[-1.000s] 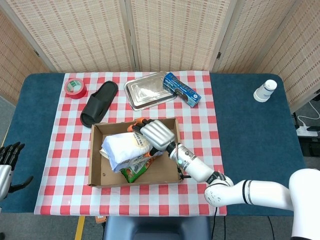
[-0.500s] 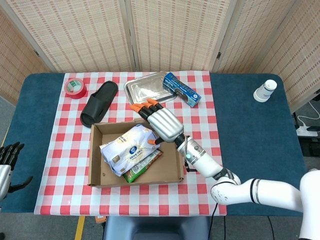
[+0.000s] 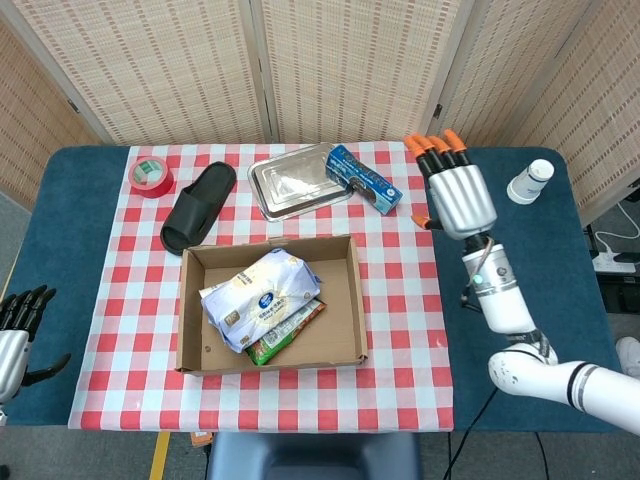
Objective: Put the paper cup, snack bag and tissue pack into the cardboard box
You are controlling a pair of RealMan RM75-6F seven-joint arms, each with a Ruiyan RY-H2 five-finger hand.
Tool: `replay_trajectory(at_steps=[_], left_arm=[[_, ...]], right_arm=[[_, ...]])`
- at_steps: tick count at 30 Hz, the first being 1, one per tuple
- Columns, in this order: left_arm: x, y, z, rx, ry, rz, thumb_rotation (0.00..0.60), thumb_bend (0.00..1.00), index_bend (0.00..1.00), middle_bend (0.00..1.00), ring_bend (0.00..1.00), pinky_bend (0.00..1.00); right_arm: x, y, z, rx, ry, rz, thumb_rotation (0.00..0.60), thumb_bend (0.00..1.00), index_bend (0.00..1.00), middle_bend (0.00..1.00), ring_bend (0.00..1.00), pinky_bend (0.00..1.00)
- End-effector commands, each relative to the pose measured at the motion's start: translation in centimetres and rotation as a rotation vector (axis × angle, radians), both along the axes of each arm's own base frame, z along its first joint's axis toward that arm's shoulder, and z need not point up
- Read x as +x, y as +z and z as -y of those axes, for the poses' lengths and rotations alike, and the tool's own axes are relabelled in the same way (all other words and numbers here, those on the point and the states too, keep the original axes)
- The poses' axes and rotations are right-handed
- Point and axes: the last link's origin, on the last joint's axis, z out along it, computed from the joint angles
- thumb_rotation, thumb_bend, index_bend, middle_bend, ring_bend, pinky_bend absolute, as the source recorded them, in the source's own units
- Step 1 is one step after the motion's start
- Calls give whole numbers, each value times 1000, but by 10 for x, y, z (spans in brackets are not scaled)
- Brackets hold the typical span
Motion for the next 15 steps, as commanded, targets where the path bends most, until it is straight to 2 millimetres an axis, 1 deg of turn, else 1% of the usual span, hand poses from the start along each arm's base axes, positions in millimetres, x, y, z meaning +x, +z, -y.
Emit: replay_trajectory(at_steps=[1,3,5,6,8,9,15], left_arm=[[0,1,0,5,0,2,600,207,0,0,0,0],[-1,2,0,7,1,4,600,206,0,0,0,0],[-1,2,0,6,3,3,600,206,0,0,0,0],[-1,2,0,6,4,3,600,206,0,0,0,0],[-1,1,0,5,3,2,600,206,0,0,0,0],[-1,1,0,4,2,2,600,207,0,0,0,0],[0,0,0,3,3,-2,600,206,0,0,0,0]], right_arm=[[-83,29,-17,-37,-140,-48,600,0,61,68,0,48],[-107,34,-29,-37,-188,-116,600,0,65,68,0,33],[-124,38,-42,-37,-230,-164,600,0,78,68,0,10],[-132,39,-51,-39,-251,-183,600,0,81,68,0,6],[-143,39,-67,-38,-275,-205,600,0,81,68,0,4],[-149,37,-78,-29,-287,-213,600,0,81,68,0,4],[-168,19,-128,55,-274,-191,600,0,72,68,0,4]])
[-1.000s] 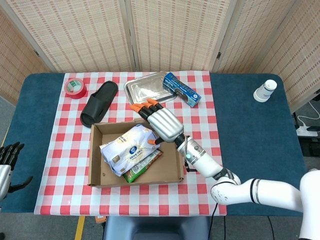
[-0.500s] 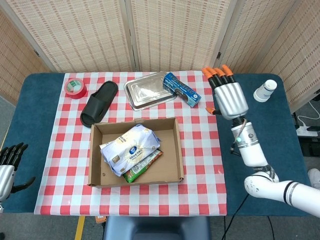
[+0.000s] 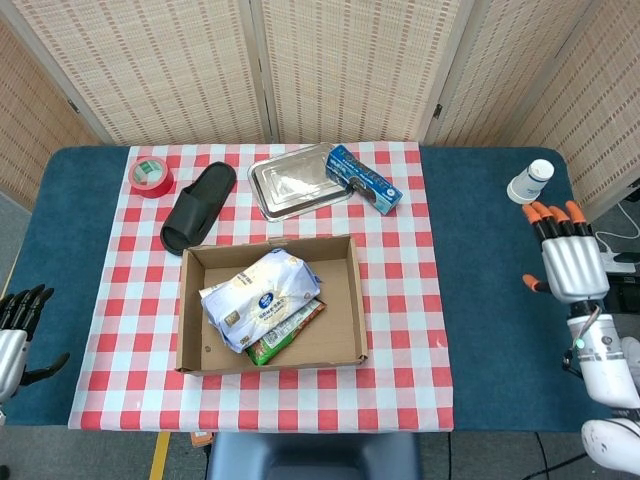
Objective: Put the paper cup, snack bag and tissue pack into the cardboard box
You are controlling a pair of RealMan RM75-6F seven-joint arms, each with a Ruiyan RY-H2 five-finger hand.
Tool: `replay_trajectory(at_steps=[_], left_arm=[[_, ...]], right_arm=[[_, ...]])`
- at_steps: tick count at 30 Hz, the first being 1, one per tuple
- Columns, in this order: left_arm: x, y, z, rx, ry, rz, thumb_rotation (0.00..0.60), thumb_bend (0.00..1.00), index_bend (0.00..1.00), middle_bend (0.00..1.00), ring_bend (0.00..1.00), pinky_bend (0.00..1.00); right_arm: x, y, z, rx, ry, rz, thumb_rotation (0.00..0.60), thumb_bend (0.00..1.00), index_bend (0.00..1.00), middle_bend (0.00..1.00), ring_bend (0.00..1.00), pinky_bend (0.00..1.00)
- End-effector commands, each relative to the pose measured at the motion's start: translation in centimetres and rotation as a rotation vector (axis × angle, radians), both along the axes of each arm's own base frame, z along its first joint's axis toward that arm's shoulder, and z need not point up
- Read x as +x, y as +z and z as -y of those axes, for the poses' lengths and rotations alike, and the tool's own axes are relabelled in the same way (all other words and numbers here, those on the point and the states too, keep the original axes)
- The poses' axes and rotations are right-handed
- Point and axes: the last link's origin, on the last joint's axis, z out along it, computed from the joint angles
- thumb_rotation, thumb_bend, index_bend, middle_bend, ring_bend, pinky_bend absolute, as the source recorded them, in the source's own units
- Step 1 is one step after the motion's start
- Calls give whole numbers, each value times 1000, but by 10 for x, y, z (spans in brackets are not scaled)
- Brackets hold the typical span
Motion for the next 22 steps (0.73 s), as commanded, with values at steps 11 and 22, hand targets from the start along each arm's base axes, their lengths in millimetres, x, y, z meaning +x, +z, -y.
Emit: replay_trajectory(at_steps=[11,22], left_arm=[[-2,2,1,14,5,-1,600,206,0,0,0,0],[-4,4,2,18,10,-2,600,206,0,0,0,0]], right_arm=[[-28,-44,-78,90,62,64,600,0,60,67,0,0],[-26,-40,-79,51,88,49,600,0,64,67,0,0]])
